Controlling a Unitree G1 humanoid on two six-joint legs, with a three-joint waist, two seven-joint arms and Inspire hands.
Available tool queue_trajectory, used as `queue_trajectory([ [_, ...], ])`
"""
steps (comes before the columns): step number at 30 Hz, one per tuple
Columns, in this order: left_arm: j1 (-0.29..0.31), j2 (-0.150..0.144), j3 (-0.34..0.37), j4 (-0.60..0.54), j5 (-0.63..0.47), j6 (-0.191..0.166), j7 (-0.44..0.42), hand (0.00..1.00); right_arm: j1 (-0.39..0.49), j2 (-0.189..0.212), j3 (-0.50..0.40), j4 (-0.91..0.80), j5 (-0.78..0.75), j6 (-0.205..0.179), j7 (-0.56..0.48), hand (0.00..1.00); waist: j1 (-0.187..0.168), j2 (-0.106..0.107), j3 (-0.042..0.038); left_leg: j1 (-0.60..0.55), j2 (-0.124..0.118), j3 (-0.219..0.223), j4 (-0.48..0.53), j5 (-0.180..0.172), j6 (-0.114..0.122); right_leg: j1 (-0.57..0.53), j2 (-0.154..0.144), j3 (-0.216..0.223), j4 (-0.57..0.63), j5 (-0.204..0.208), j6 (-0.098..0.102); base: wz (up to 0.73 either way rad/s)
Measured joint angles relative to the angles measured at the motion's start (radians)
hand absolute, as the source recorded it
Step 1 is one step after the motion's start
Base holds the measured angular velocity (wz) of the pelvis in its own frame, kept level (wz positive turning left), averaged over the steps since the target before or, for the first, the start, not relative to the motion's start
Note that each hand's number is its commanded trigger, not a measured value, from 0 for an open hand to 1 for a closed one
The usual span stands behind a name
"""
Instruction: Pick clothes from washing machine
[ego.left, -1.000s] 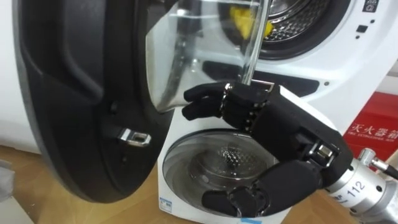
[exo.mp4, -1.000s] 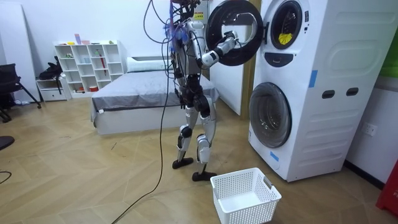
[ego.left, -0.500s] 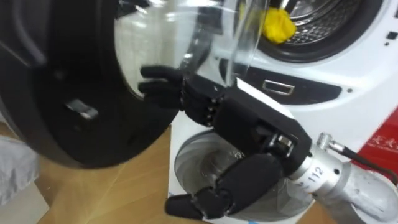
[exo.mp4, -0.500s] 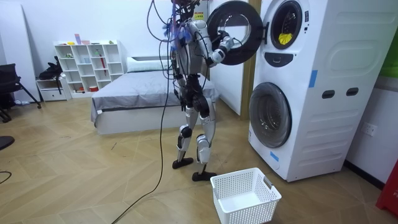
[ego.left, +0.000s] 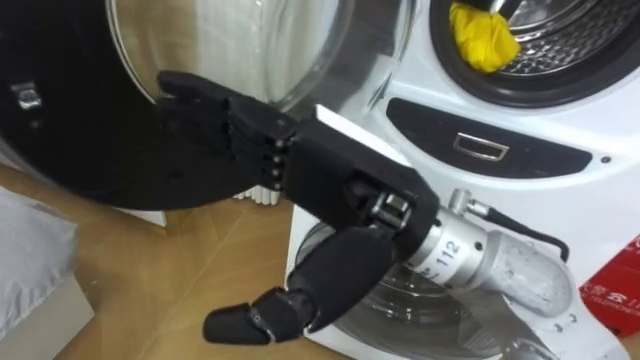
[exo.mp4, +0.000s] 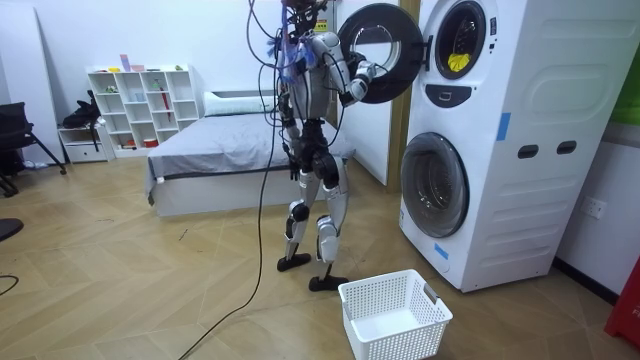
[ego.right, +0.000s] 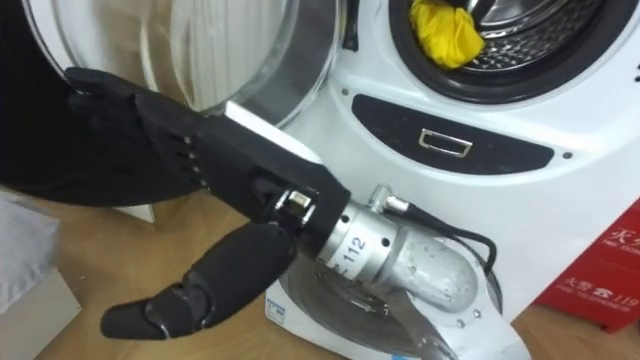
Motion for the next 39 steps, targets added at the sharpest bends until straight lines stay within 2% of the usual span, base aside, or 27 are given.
queue_trajectory([
  [5, -0.001, -0.003, -0.003, 0.001, -0.001, -0.001, 0.015, 0.0, 0.002, 0.009, 0.005, 0.004, -0.006, 0.005, -0.003, 0.0, 0.001, -0.006, 0.0075, 0.0, 0.0, 0.002, 0.001, 0.0, 0.0, 0.001, 0.001, 0.001, -0.002, 0.0, 0.0, 0.0],
  [17, 0.005, -0.002, 0.0, 0.002, -0.01, 0.006, 0.019, 0.0, 0.031, 0.008, 0.009, 0.007, 0.005, 0.006, -0.015, 0.0, -0.006, -0.005, 0.0071, 0.0, 0.001, 0.002, 0.0, 0.0, 0.0, 0.004, 0.001, -0.001, -0.003, -0.001, 0.001, 0.0],
  [20, 0.005, -0.003, 0.009, 0.002, -0.01, 0.005, 0.019, 0.0, 0.081, 0.007, -0.002, -0.004, 0.004, 0.006, -0.011, 0.0, -0.011, 0.001, 0.0054, 0.0, 0.003, 0.002, -0.001, 0.0, 0.0, 0.004, 0.002, -0.003, -0.001, 0.0, 0.001, 0.0],
  [24, 0.021, -0.004, 0.009, 0.004, -0.011, -0.006, 0.019, 0.0, 0.152, -0.005, -0.018, -0.014, 0.005, 0.006, 0.002, 0.0, -0.043, 0.028, -0.0028, 0.001, 0.003, 0.003, -0.001, 0.0, 0.0, 0.005, 0.002, -0.003, 0.001, 0.0, 0.001, 0.0],
  [27, 0.031, -0.004, 0.01, 0.004, -0.011, -0.017, 0.017, 0.0, 0.183, -0.012, -0.065, -0.023, 0.005, 0.006, 0.009, 0.0, -0.067, 0.039, -0.0022, 0.001, 0.003, 0.006, 0.001, 0.0, 0.0, 0.005, 0.001, -0.003, 0.002, 0.0, 0.0, 0.0],
  [31, 0.042, -0.004, 0.009, 0.005, -0.014, -0.032, 0.014, 0.0, 0.207, -0.016, -0.101, -0.028, 0.002, 0.006, 0.014, 0.0, -0.094, 0.038, -0.0026, 0.001, 0.003, 0.01, 0.004, 0.0, 0.0, 0.005, 0.0, 0.001, 0.0, -0.001, 0.0, -0.02],
  [33, 0.043, -0.004, 0.009, 0.008, -0.032, -0.032, 0.014, 0.0, 0.234, -0.016, -0.102, -0.041, 0.006, 0.005, 0.015, 0.0, -0.101, 0.033, -0.0059, 0.0, 0.003, 0.011, 0.006, 0.0, 0.0, 0.006, 0.0, 0.001, -0.001, -0.001, 0.0, 0.0],
  [39, 0.042, -0.004, 0.006, 0.01, -0.04, -0.03, 0.017, 0.0, 0.35, -0.015, -0.099, -0.039, 0.004, 0.006, 0.023, 0.0, -0.097, 0.035, -0.005, 0.005, 0.002, 0.013, 0.008, 0.0, 0.0, 0.011, 0.0, 0.003, -0.001, 0.0, 0.001, -0.01],
])
